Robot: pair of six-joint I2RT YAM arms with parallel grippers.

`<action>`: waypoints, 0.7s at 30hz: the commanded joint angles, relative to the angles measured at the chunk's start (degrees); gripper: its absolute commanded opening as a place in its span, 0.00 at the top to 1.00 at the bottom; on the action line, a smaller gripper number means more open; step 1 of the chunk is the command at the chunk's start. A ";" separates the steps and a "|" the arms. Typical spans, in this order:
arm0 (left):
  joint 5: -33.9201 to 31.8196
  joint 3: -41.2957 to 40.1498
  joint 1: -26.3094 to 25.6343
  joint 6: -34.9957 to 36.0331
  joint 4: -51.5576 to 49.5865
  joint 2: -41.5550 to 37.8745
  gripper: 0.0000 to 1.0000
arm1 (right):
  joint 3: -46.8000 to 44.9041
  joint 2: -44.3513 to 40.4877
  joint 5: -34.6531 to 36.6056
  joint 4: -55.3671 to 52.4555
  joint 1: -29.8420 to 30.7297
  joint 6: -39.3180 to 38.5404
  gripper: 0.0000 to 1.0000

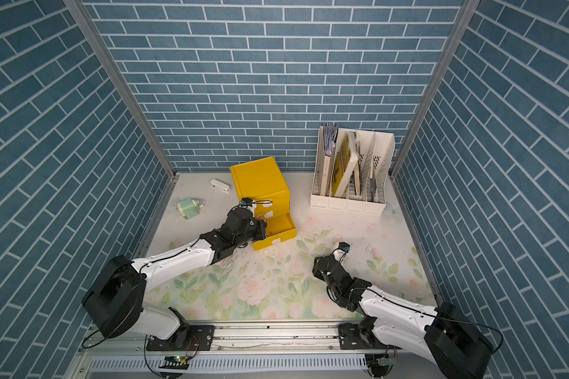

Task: Place the wired earphones into the drawer by color
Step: Place the wired earphones in the drawer.

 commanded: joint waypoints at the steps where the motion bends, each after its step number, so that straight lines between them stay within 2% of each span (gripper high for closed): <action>1: -1.64 -1.24 -0.84 0.01 0.85 -0.62 0.94 | -0.53 -0.80 0.56 0.11 -0.27 -1.32 0.51; 21: -6.30 0.05 -1.82 -0.15 0.78 4.88 0.93 | -1.17 -1.30 0.70 0.10 -0.35 -1.33 0.51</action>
